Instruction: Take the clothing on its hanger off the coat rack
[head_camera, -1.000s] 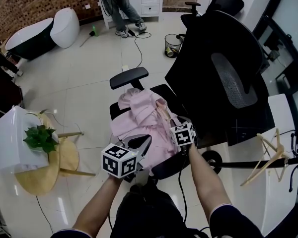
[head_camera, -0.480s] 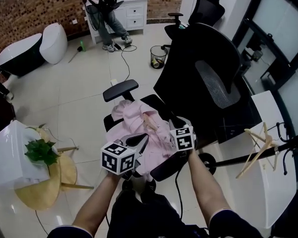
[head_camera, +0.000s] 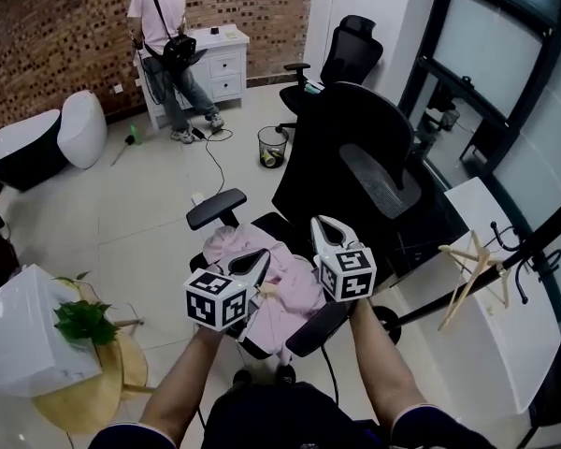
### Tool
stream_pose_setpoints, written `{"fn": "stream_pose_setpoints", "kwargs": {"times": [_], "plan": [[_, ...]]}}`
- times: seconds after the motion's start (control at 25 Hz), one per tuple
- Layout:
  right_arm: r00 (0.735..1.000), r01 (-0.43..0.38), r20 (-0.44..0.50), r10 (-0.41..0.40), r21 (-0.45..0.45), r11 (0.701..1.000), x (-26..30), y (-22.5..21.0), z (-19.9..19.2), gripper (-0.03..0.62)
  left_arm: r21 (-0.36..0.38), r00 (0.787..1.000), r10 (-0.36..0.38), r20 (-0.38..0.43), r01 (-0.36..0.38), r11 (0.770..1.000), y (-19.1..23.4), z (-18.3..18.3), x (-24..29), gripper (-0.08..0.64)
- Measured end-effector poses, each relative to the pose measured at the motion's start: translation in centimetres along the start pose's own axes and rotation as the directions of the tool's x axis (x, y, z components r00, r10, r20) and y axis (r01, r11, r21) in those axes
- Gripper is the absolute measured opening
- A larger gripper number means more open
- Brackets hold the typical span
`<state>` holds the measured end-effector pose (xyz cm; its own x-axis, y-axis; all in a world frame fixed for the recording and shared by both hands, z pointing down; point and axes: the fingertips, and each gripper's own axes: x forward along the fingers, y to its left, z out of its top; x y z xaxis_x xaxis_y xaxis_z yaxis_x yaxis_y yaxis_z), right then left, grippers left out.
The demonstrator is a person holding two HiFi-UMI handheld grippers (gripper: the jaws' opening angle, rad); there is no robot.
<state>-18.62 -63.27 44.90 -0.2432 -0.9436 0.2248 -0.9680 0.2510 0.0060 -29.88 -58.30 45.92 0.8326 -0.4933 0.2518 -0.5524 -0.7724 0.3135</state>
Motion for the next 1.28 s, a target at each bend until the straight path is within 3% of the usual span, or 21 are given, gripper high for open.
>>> {"fn": "stream_pose_setpoints", "kwargs": {"times": [0.32, 0.52, 1.28], "plan": [[0.989, -0.041, 0.139, 0.047, -0.048, 0.998, -2.7, 3.5, 6.4, 0.002, 0.05, 0.999, -0.024, 0.049, 0.021, 0.999, 0.0, 2.7, -0.9, 0.012], [0.98, -0.057, 0.189, 0.058, -0.008, 0.998, -3.7, 4.2, 8.1, 0.0, 0.076, 0.997, -0.038, 0.066, 0.033, 0.997, -0.4, 3.9, -1.1, 0.012], [0.979, -0.055, 0.195, 0.057, -0.012, 0.998, -3.7, 5.3, 8.8, 0.0, 0.094, 0.995, -0.065, 0.069, 0.058, 0.994, -0.7, 4.3, -1.6, 0.012]]}}
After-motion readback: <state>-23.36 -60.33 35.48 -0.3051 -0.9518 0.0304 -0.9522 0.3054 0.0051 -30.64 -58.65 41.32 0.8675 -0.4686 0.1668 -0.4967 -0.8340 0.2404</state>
